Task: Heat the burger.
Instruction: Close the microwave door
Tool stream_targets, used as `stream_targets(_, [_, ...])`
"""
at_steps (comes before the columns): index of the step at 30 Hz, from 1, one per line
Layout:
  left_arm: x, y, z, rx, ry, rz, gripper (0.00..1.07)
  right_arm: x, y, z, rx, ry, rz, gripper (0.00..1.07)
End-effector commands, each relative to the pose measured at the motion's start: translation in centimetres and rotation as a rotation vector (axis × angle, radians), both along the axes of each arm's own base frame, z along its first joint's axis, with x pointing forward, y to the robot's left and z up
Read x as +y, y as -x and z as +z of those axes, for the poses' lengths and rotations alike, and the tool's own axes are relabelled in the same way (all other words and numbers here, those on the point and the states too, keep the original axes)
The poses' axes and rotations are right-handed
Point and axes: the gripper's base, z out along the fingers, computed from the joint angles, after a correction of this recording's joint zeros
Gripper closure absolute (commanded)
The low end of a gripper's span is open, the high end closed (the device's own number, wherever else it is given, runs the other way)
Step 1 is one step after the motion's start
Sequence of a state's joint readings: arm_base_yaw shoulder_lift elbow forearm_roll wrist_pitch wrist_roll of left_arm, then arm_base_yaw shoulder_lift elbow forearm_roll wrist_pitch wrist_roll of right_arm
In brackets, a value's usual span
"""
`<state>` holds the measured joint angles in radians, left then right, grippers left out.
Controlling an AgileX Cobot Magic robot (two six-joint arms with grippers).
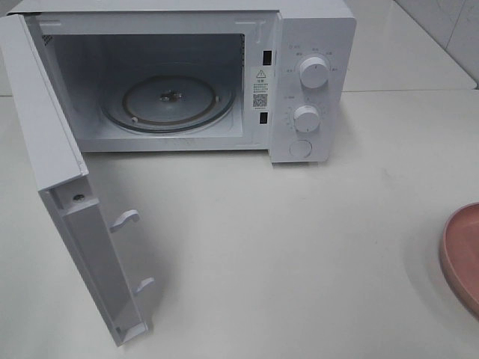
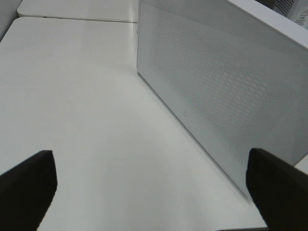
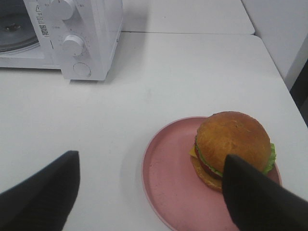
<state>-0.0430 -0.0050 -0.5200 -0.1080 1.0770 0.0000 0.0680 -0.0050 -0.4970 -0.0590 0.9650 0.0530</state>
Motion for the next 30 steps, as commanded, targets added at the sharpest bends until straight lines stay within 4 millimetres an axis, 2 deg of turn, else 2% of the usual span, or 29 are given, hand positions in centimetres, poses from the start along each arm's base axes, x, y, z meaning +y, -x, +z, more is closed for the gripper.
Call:
stream_targets(1, [-0.01, -0.03, 0.02, -0.009, 0.002, 0.005, 0.06, 0.01, 0.35, -0.08, -0.026, 0.003, -0.003, 0.31])
stream_targets(30, [-0.01, -0.03, 0.02, -0.009, 0.002, 0.005, 0.06, -0.02, 0.35, -0.08, -0.026, 0.002, -0.006, 0.31])
